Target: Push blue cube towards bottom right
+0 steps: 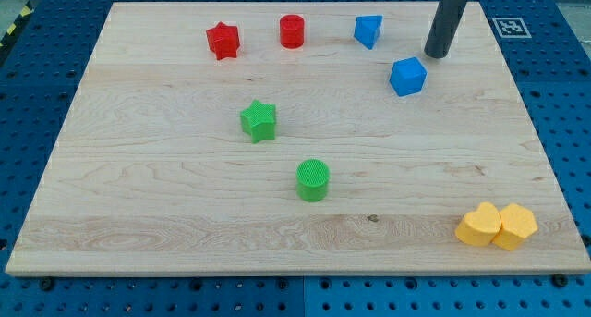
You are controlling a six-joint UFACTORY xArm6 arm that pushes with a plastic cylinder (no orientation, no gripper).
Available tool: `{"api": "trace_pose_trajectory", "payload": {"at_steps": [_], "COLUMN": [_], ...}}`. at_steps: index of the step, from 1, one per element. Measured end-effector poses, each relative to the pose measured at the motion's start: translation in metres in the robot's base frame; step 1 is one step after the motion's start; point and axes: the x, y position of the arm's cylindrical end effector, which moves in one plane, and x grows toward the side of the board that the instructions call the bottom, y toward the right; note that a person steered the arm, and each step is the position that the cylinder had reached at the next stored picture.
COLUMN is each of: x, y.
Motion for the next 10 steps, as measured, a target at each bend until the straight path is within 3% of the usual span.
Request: {"api": "trace_pose_trajectory", "payload": {"at_steps": [3, 10], "x": [0.001, 0.059], "y": [-0.03, -0.063]}}
